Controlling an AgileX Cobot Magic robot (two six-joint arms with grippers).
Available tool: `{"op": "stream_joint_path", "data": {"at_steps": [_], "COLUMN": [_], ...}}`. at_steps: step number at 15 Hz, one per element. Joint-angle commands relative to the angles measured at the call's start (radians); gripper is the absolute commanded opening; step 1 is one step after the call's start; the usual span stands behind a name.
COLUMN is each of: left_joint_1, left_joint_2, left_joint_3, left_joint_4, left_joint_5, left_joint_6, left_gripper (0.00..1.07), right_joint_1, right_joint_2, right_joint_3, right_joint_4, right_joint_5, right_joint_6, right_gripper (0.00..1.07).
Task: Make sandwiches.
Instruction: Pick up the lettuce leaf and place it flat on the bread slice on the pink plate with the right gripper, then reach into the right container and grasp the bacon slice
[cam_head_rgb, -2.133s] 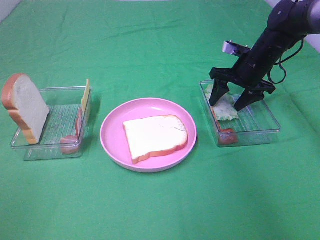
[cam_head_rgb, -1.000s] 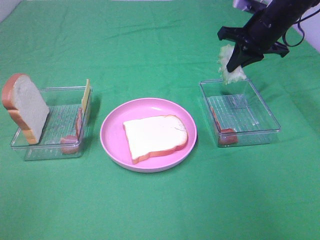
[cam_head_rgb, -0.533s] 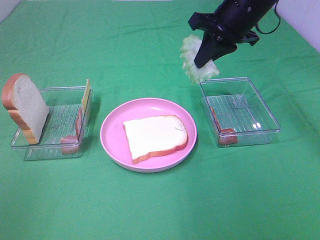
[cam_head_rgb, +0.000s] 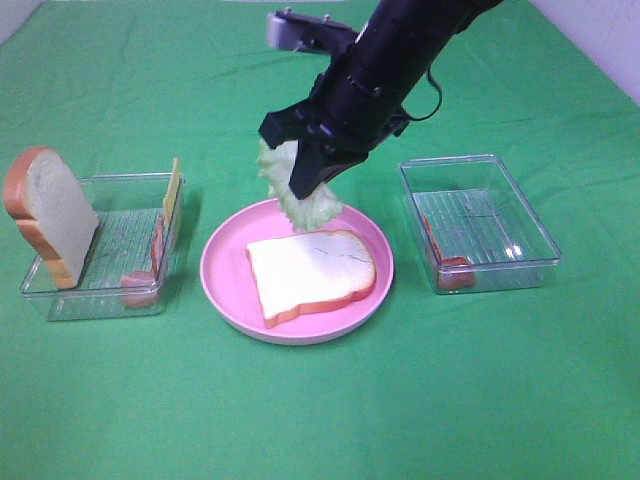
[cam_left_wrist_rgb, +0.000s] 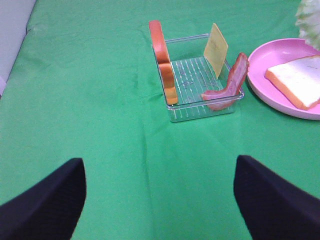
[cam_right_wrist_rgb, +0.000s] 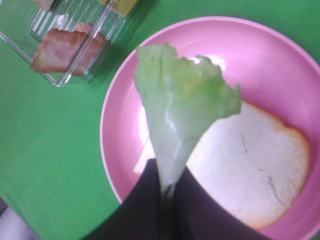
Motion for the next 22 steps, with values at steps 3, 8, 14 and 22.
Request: {"op": "stream_joint_path", "data": {"at_steps": [3,8,14,22], "left_joint_1": [-0.002,-0.002,-0.002,-0.002], "left_joint_2": [-0.019,-0.019,-0.019,-0.019], "left_joint_3": [0.001,0.001,0.001,0.001], "left_joint_4": [-0.002,-0.002,-0.002,-0.002], "left_joint_5": [-0.009,-0.009,-0.009,-0.009], "left_joint_6": [-0.006,-0.006,-0.006,-0.006], "left_gripper": [0.78,0.78,0.78,0.78], "right_joint_1": [0.032,0.034,0.034,0.017], "right_joint_2": [0.09,0.103,0.095,-0.046], "right_joint_3": [0.007,0.007,0.005,-0.04], "right_joint_4": [-0.157,-0.114,-0.148,-0.433], "right_joint_5": [-0.021,-0.023,-0.025,0.062], "right_joint_6": [0.102,0.103,0.104,0.36], "right_gripper": [0.09,0.62,0.77,0.8]}}
